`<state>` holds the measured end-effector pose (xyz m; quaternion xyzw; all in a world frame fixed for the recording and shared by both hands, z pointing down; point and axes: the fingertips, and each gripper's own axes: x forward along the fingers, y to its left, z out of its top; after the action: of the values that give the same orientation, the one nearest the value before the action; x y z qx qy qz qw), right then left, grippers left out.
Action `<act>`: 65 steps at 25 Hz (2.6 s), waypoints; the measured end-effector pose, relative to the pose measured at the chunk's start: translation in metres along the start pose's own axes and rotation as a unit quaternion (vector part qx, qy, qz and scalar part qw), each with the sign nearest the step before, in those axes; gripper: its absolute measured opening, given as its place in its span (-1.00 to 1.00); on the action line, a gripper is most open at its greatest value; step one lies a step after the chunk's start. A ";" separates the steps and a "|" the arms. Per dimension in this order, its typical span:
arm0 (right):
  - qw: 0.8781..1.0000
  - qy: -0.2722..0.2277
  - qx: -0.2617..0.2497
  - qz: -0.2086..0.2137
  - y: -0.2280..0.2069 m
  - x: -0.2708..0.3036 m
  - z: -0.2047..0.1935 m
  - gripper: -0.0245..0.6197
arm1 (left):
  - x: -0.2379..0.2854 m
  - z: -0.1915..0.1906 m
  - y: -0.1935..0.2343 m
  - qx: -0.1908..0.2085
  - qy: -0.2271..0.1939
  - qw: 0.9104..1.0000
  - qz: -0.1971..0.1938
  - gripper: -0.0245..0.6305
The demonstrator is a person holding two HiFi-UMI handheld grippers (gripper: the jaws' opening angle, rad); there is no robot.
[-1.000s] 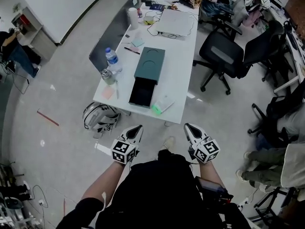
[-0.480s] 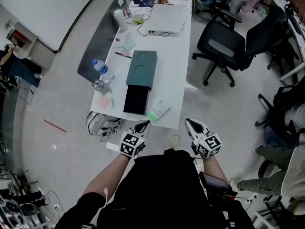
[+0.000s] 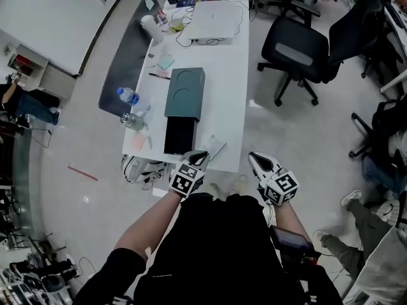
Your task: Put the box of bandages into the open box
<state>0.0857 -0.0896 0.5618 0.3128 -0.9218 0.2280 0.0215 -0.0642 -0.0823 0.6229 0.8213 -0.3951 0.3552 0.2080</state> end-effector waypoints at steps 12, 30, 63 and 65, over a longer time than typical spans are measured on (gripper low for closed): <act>0.999 -0.006 0.026 -0.036 -0.018 0.004 -0.003 -0.84 | 0.059 0.000 0.022 0.009 0.103 0.995 -0.014 -0.20; 0.996 -0.015 0.047 -0.073 -0.052 0.001 0.000 -0.84 | 0.105 -0.027 0.026 0.005 0.256 0.966 -0.021 0.17; 0.998 -0.006 0.030 -0.049 -0.024 0.024 0.006 -0.84 | 0.050 0.031 0.033 -0.085 0.122 0.988 -0.052 0.14; 0.999 -0.004 0.026 -0.043 -0.021 0.030 0.008 -0.84 | 0.040 0.037 0.041 -0.092 0.107 0.989 -0.046 0.14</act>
<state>0.0751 -0.1246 0.5689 0.3530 -0.9014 0.2500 0.0195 -0.0635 -0.1500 0.6304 0.7732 -0.3630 0.3930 0.3404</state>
